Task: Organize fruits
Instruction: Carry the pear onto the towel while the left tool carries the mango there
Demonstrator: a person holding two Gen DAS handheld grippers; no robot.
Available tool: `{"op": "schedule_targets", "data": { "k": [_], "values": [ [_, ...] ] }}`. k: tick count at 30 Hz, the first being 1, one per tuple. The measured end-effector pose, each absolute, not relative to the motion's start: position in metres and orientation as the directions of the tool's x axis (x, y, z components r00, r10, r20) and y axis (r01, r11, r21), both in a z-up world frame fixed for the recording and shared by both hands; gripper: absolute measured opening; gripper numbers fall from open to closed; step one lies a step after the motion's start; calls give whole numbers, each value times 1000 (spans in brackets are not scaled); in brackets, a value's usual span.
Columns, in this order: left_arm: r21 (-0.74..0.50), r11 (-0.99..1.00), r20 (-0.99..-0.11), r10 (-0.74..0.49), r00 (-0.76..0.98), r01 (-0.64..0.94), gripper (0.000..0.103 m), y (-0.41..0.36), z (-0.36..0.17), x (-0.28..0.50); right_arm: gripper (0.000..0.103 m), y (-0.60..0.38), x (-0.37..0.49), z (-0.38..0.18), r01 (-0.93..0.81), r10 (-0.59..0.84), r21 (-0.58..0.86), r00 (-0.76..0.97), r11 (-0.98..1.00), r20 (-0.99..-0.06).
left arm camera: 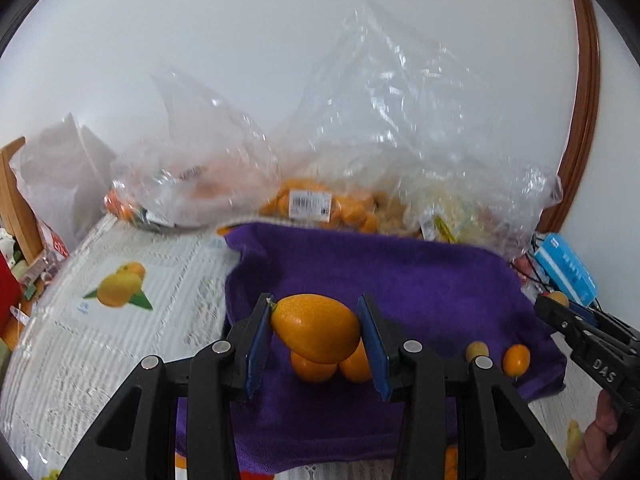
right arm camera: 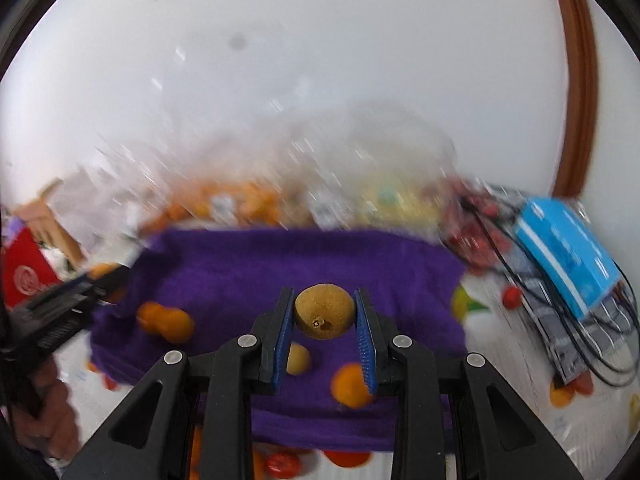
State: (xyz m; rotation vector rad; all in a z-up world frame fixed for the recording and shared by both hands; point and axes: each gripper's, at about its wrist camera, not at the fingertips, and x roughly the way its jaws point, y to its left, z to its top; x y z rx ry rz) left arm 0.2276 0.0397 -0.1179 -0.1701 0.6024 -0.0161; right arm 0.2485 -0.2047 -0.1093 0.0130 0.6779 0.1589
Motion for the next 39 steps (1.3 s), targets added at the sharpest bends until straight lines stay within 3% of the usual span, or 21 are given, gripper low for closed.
{"op": "schedule_targets", "data": {
  "k": [17,39],
  "values": [
    [-169,986,-586,-93,805,-9,41,31,-127,230,29,-229,258,-132,-57,83,60,758,997,-647],
    [-188,982,-629,-126,767,7,41,28,-135,238,30,-214,267,-160,-109,119,61,678,992,-725]
  ]
}}
